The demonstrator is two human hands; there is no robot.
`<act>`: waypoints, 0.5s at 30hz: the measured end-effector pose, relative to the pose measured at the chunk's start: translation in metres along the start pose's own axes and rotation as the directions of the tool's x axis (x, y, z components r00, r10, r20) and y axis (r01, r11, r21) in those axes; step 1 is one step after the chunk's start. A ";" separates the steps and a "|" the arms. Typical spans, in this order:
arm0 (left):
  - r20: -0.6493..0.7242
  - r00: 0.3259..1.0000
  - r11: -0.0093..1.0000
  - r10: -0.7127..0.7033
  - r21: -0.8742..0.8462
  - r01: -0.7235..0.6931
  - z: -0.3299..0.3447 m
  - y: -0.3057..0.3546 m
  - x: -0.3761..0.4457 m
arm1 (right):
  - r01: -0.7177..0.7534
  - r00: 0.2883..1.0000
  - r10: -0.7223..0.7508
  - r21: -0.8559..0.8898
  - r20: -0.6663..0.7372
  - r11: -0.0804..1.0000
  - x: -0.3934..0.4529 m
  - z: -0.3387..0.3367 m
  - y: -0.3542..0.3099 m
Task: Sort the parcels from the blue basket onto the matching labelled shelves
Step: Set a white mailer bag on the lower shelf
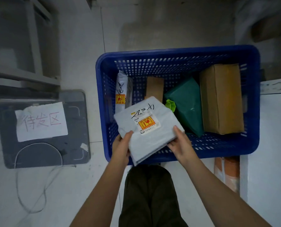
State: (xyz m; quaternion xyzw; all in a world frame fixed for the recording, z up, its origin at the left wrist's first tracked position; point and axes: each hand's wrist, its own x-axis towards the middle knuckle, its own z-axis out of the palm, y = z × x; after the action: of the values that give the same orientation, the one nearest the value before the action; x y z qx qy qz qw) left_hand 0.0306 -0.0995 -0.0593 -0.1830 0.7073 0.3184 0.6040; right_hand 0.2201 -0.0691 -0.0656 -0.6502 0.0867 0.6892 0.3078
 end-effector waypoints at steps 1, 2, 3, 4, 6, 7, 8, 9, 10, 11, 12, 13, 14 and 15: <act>0.043 0.999 0.997 0.018 -0.077 -0.014 0.004 -0.009 -0.012 | -0.001 0.999 0.003 -0.063 0.036 0.998 -0.006 0.004 0.001; 0.083 0.996 0.990 0.031 -0.138 -0.020 0.010 -0.019 -0.024 | 0.000 0.998 0.008 -0.133 0.061 0.991 -0.011 0.008 0.003; 0.115 0.992 0.982 0.044 -0.190 -0.022 0.016 -0.028 -0.034 | 0.002 0.997 0.013 -0.187 0.079 0.982 -0.016 0.012 0.005; 0.143 0.988 0.972 0.055 -0.235 -0.020 0.021 -0.036 -0.042 | 0.007 0.995 0.014 -0.222 0.094 0.975 -0.019 0.015 0.005; 0.184 0.980 0.942 0.071 -0.335 -0.005 0.028 -0.045 -0.054 | 0.021 0.994 0.008 -0.254 0.113 0.967 -0.025 0.018 -0.002; 0.188 0.979 0.924 0.072 -0.383 0.006 0.029 -0.047 -0.057 | 0.024 0.992 0.011 -0.271 0.128 0.962 -0.026 0.017 -0.008; 0.190 0.980 0.906 0.063 -0.422 0.024 0.030 -0.047 -0.059 | 0.021 0.989 0.025 -0.303 0.148 0.953 -0.025 0.015 -0.014; 0.203 0.978 0.888 0.048 -0.458 0.051 0.029 -0.047 -0.060 | 0.016 0.985 0.045 -0.344 0.169 0.939 -0.025 0.013 -0.022; 0.229 0.973 0.866 0.042 -0.494 0.079 0.029 -0.047 -0.060 | 0.016 0.978 0.065 -0.387 0.196 0.922 -0.025 0.011 -0.030; 0.254 0.966 0.838 0.046 -0.536 0.101 0.028 -0.046 -0.059 | 0.017 0.971 0.086 -0.421 0.225 0.907 -0.026 0.011 -0.037; 0.263 0.963 0.804 0.060 -0.585 0.110 0.027 -0.046 -0.058 | 0.014 0.962 0.108 -0.441 0.250 0.897 -0.027 0.009 -0.045; 0.251 0.965 0.766 0.082 -0.635 0.101 0.025 -0.045 -0.056 | 0.008 0.951 0.132 -0.448 0.280 0.894 -0.029 0.008 -0.053; 0.231 0.968 0.738 0.094 -0.669 0.087 0.023 -0.042 -0.054 | 0.011 0.939 0.144 -0.446 0.312 0.895 -0.030 0.006 -0.062; 0.220 0.971 0.734 0.096 -0.674 0.080 0.020 -0.039 -0.051 | 0.020 0.929 0.148 -0.447 0.339 0.894 -0.033 0.005 -0.070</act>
State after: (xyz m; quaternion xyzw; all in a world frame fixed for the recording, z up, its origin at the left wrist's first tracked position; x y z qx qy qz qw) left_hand 0.0805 -0.1207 -0.0198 -0.3475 0.4646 0.5767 0.5752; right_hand 0.2529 -0.0209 -0.0140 -0.5605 -0.1093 0.8090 0.1392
